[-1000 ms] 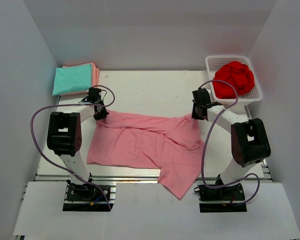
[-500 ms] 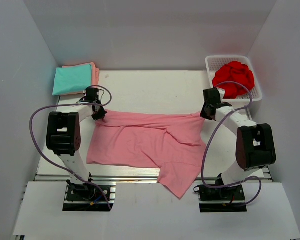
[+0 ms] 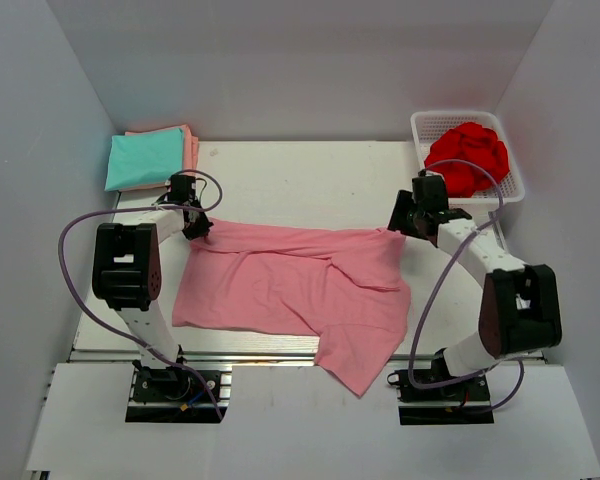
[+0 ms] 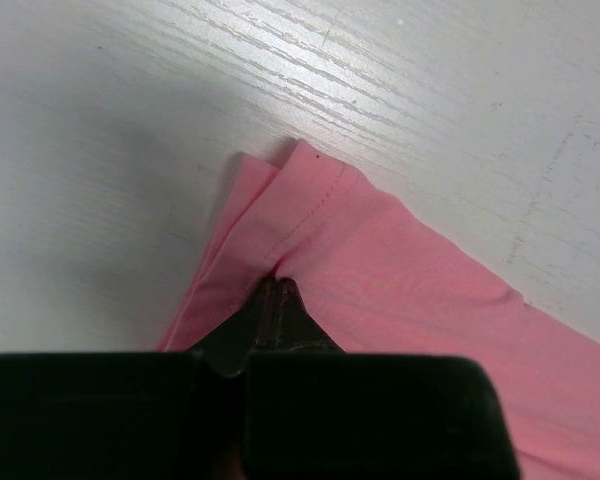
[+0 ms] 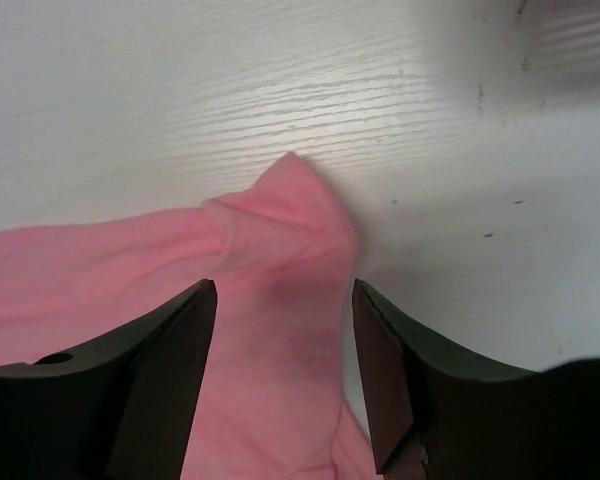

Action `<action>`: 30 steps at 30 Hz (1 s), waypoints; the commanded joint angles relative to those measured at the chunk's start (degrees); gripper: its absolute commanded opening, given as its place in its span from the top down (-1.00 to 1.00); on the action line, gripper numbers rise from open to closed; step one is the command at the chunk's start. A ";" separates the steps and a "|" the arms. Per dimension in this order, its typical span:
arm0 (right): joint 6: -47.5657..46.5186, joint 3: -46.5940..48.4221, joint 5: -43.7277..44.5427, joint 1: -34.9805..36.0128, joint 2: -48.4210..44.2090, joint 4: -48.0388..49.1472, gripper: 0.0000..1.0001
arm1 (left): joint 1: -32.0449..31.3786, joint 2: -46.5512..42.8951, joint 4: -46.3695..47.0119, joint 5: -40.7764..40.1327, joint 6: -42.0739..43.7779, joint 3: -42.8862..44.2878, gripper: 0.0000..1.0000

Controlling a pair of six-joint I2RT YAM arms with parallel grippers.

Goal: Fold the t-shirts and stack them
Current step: Fold the flattened tshirt in 1/3 of the way

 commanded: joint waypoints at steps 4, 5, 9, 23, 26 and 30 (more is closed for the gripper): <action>-0.47 -9.18 -21.71 3.03 -9.43 5.20 -0.30 | 0.73 0.40 -1.80 -0.02 0.22 -0.59 1.00; -0.21 -9.72 -23.32 3.65 -8.73 6.34 -0.33 | 0.73 0.40 -1.80 -0.01 -0.30 -1.12 0.98; 3.03 -10.78 -23.16 4.09 -3.64 8.72 -0.33 | 0.73 2.06 -1.27 0.51 -0.83 0.02 0.98; 10.70 4.15 -14.20 -5.04 18.60 6.61 -0.27 | 0.73 8.30 0.13 3.85 -7.51 5.82 1.00; 8.25 10.29 -15.42 -6.80 22.47 7.14 -0.27 | 0.20 11.29 1.62 5.17 -8.22 9.33 1.00; 2.36 20.39 -18.14 -6.72 26.69 5.38 -0.29 | 0.20 13.23 1.63 6.58 -8.05 14.43 1.00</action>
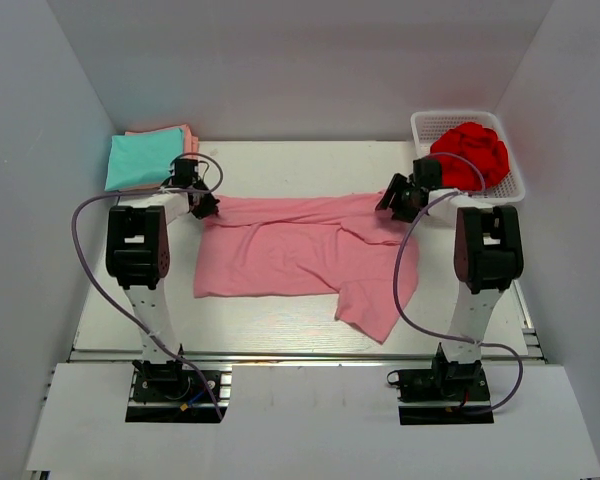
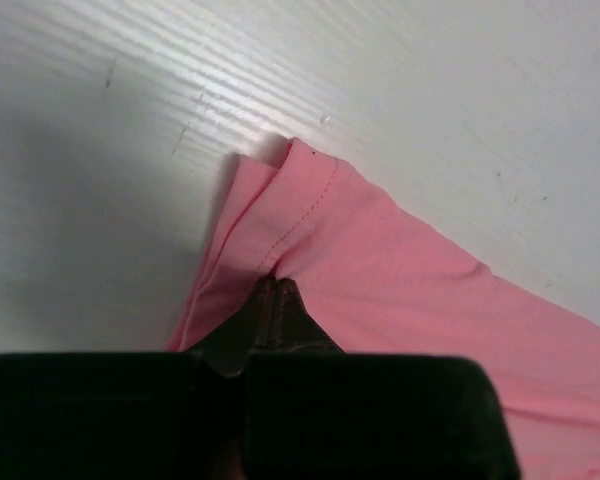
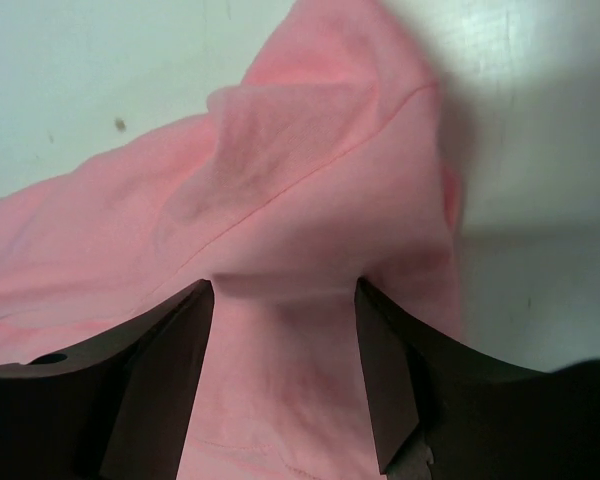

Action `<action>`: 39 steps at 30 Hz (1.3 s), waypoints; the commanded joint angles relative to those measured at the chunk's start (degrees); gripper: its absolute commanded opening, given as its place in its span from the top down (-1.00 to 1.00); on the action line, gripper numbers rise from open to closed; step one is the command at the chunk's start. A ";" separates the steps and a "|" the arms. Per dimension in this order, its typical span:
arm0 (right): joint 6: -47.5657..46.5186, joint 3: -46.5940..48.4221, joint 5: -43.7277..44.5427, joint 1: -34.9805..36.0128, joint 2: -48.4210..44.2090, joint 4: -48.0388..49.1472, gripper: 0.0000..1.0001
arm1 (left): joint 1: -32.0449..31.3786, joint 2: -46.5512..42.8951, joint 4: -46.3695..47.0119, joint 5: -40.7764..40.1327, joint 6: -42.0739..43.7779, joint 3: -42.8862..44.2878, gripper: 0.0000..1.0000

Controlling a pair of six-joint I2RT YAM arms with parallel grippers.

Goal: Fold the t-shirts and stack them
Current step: Fold the flattened tshirt in 1/3 of the way

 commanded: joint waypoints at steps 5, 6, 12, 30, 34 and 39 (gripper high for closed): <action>-11.73 6.50 -0.96 0.35 -3.51 0.80 -0.39 | -0.76 -1.04 -0.50 1.62 2.28 4.18 0.89; -12.09 6.59 -0.96 0.17 -4.39 0.55 -0.39 | -0.76 -2.10 -0.50 1.62 2.29 4.18 0.81; -13.41 2.47 0.28 1.14 -14.94 -0.51 -0.61 | -0.76 -12.20 0.21 2.24 5.80 -0.99 0.10; -9.28 -32.69 -6.14 6.23 -50.97 -10.06 -0.81 | -0.76 -51.32 -12.90 -0.31 -0.52 -44.58 -0.99; -11.47 -35.42 -8.69 7.99 -52.74 -14.65 -0.81 | -0.24 -52.65 -12.02 -1.80 -2.63 -50.04 -0.81; -11.92 -35.33 -7.11 9.83 -52.22 -16.68 -0.81 | -0.24 -53.79 -13.07 -4.96 -5.53 -50.67 -0.69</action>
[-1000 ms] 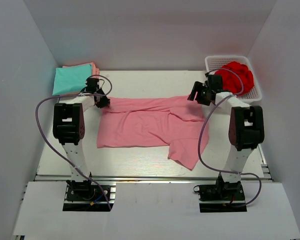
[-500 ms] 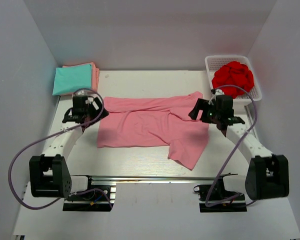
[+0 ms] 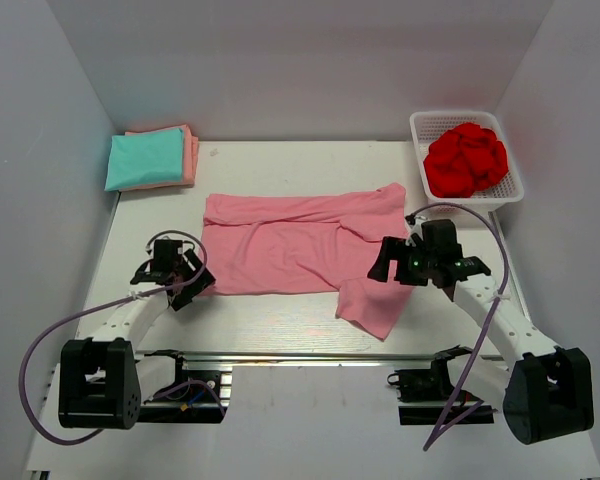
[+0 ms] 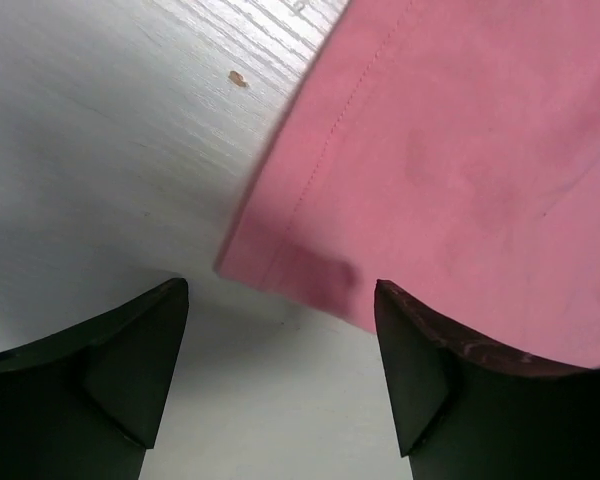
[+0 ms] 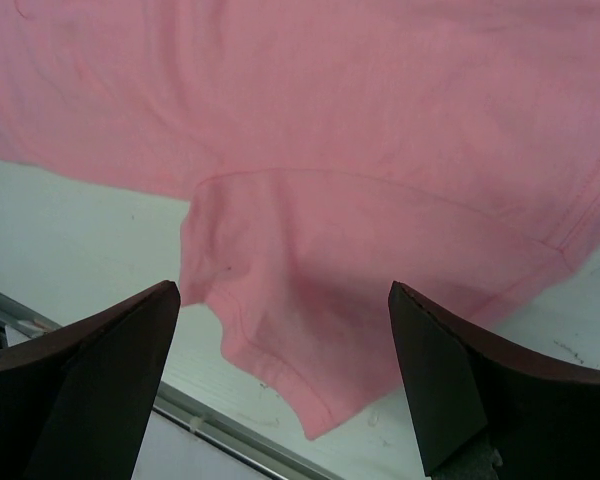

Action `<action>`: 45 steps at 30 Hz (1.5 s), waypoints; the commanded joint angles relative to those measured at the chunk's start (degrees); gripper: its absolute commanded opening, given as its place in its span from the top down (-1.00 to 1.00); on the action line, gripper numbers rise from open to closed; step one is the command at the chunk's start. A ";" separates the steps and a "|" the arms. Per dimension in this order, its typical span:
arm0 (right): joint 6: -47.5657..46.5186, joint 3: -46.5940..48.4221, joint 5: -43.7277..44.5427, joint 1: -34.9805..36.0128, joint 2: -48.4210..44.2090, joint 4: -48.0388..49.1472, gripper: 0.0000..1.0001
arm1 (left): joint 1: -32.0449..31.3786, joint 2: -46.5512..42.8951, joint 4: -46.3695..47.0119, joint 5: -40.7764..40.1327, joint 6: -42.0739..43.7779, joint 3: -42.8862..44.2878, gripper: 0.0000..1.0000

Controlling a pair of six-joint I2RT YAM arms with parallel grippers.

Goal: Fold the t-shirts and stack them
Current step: Grap the side of the flattened tshirt closest away from the robot with both arms

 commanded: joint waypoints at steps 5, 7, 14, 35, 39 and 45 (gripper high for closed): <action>-0.97 0.86 1.29 1.91 0.42 -4.21 -0.81 | 0.74 -4.08 -5.87 -9.41 -5.31 -1.47 -0.53; -0.88 1.04 1.56 2.17 0.68 -4.56 -0.81 | 0.75 -4.79 -5.88 -10.04 -5.31 -1.47 -0.36; -0.09 1.30 3.75 2.97 1.38 -5.79 -0.81 | 0.22 -1.10 1.76 -6.53 -3.99 -3.14 0.17; 16.96 -3.01 13.23 18.61 5.35 -19.23 -0.61 | -0.39 0.93 7.93 -4.23 -0.74 -4.19 1.00; 20.38 -4.14 17.02 22.20 4.28 -18.37 -0.48 | -0.39 -4.25 5.03 -6.69 -0.74 -2.97 1.00; 21.09 -5.72 16.49 25.02 8.76 -15.82 -0.26 | -0.39 -6.20 4.49 -6.08 -0.21 -2.96 1.00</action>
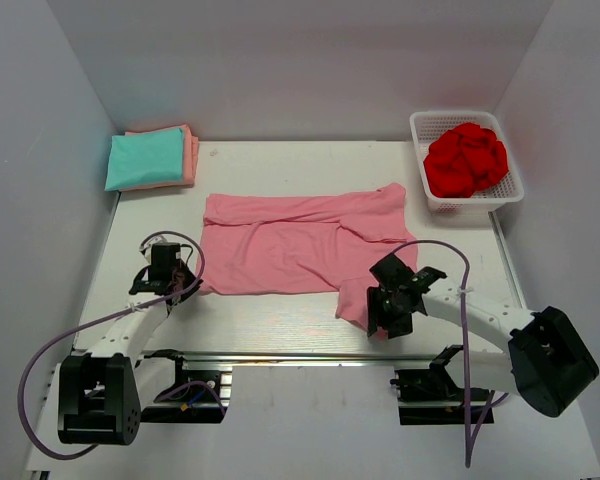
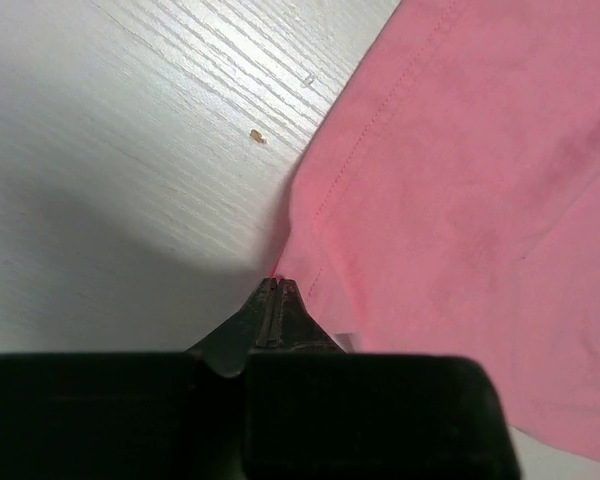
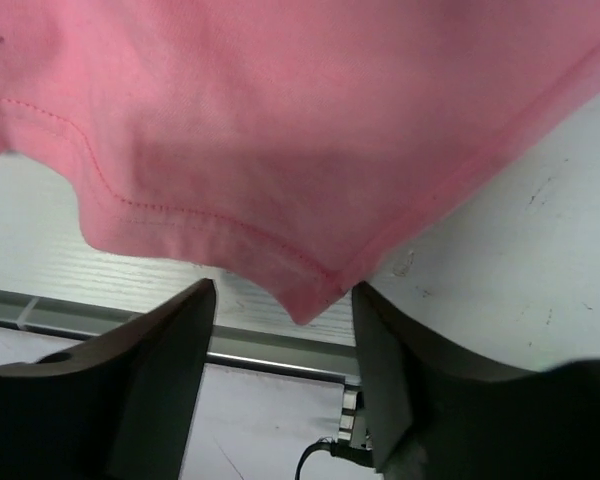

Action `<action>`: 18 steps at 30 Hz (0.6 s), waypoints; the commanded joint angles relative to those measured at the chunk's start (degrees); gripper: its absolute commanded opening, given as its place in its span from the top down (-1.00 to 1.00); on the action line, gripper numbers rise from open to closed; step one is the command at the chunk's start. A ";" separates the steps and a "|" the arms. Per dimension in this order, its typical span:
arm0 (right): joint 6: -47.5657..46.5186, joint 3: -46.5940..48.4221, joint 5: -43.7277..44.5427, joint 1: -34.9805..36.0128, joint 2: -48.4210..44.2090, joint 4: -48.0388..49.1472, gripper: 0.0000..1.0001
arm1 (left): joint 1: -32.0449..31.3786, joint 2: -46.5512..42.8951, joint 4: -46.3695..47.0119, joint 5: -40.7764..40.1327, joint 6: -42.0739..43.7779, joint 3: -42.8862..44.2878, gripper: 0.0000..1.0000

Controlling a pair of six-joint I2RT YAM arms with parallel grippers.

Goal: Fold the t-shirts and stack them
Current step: Grap the side of the flattened tshirt closest away from the robot with both arms

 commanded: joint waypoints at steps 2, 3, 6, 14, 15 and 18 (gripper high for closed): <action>2.60 -1.79 1.53 1.47 2.43 1.73 -0.14 | -0.22 -1.45 -1.13 -0.77 0.69 0.56 1.00; 2.69 -1.27 1.70 1.29 2.52 1.83 0.04 | -0.22 -1.45 -1.13 -1.29 0.69 0.56 1.00; 3.22 0.48 4.15 1.55 0.42 2.26 0.84 | -0.22 -2.50 -1.83 -0.77 1.21 1.09 1.00; 1.47 7.78 9.35 0.33 -2.13 2.80 1.00 | -0.22 -5.84 -1.83 0.90 1.21 2.84 1.00; 1.29 8.66 10.04 0.15 -2.22 3.14 1.00 | -0.22 -5.85 -1.83 0.90 1.21 2.84 1.00; 0.59 10.68 12.49 -1.60 -2.66 3.41 1.00 | -0.22 -5.85 -1.13 0.90 1.74 3.98 1.00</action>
